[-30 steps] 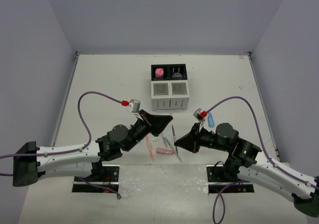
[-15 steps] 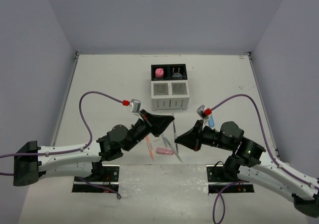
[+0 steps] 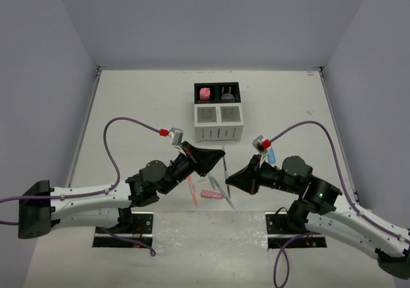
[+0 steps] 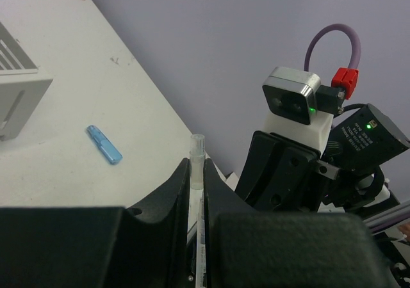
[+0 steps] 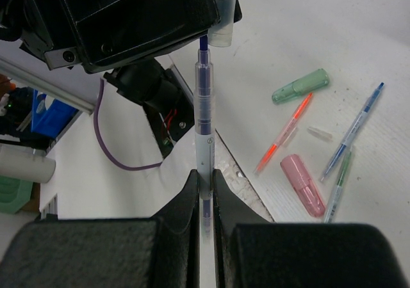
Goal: Sort the stationery into containers
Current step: Close the pen cap on the pen.
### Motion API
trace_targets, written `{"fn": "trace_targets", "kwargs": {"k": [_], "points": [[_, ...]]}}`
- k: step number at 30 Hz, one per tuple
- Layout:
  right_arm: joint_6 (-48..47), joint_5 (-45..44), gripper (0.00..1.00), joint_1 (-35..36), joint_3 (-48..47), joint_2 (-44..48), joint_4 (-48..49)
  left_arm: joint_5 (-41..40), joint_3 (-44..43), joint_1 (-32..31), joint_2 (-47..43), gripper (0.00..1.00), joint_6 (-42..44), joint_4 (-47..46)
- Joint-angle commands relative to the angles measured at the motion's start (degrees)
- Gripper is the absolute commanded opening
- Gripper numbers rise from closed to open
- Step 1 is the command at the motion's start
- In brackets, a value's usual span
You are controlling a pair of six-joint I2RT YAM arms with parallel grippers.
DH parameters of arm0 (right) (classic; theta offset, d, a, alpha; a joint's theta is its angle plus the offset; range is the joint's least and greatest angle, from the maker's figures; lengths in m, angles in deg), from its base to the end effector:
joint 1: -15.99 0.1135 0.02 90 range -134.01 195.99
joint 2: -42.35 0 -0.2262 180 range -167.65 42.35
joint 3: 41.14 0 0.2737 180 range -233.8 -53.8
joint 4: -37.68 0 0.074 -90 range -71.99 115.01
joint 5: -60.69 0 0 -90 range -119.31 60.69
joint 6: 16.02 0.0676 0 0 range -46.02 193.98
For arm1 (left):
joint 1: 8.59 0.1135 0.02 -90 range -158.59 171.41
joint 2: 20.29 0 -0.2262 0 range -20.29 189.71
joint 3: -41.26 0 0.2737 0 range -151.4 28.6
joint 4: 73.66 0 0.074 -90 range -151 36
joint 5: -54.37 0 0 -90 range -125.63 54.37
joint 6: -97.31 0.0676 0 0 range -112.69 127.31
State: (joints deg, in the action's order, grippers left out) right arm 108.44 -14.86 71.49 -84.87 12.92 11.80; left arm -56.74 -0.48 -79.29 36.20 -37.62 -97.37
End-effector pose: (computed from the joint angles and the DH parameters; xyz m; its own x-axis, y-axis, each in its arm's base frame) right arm 0.1134 0.1948 0.2643 -0.6237 0.0600 -0.7794 -0.7078 0.3797 0.5956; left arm 0.1205 -0.2706 0.2538 -0.5023 -0.5590 -0.6597 0.5764 0.3522 -0.7373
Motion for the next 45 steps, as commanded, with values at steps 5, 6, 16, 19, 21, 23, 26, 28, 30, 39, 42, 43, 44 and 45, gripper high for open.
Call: {"fn": "trace_targets", "kwargs": {"k": [5, 6, 16, 19, 21, 23, 26, 28, 30, 39, 42, 43, 44, 45], "points": [[-0.7, 1.1, 0.00, 0.2, -2.7, -1.5, -0.3, -2.4, -0.9, -0.2, -1.8, 0.00, 1.7, -2.0], [-0.7, 1.0, 0.00, 0.1, -2.7, -1.6, -0.3, -2.5, -1.0, -0.2, -1.8, 0.00, 1.8, -1.9], [-0.7, -0.6, 0.00, 0.2, -3.4, -1.5, -1.2, -2.0, -0.3, -0.2, -1.4, 0.00, 1.3, -2.4], [-0.7, -1.2, 0.00, 0.1, -3.5, -1.1, -1.6, -2.0, -0.1, -0.2, -1.3, 0.00, 1.2, -2.5], [-0.7, -1.7, 0.00, 0.1, -3.6, -0.9, -1.8, -1.7, -0.1, -0.2, -1.1, 0.00, 1.2, -2.8], [-0.7, -1.9, 0.00, 0.1, -3.9, -0.8, -1.8, -1.6, 0.0, -0.2, -1.0, 0.00, 1.0, -2.9], [-0.8, -2.0, 0.00, 0.1, -4.3, -0.7, -2.1, -1.7, 0.2, -0.1, -0.7, 0.00, 1.0, -2.9], [-0.8, -1.9, 0.00, 0.2, -4.5, -1.0, -2.0, -1.8, 0.2, -0.2, -0.6, 0.00, 0.9, -2.9], [-0.8, -2.1, 0.00, 0.1, -4.6, -1.0, -2.0, -1.3, 0.0, -0.2, -0.3, 0.00, 1.0, -3.0], [-0.8, -3.0, 0.00, 0.2, -5.6, -1.6, -1.0, -0.6, -0.5, -0.2, 1.0, 0.00, 1.0, -3.1], [-0.5, -3.8, 0.00, 0.1, -6.0, -1.4, -0.5, -0.3, -0.6, -0.2, 1.6, 0.00, 0.6, -3.1], [-0.4, -4.5, 0.00, 0.1, -6.2, -1.4, -0.4, -0.3, -0.5, -0.2, 1.7, 0.00, 0.4, -3.1], [-0.3, -5.2, 0.00, 0.1, -6.3, -1.4, -0.4, -0.2, -0.5, -0.2, 1.7, 0.00, 0.2, -3.1], [-0.3, -5.8, 0.00, 0.1, -6.4, -1.3, -0.3, 0.0, -0.4, -0.2, 1.6, 0.00, 0.0, -3.2]]}}
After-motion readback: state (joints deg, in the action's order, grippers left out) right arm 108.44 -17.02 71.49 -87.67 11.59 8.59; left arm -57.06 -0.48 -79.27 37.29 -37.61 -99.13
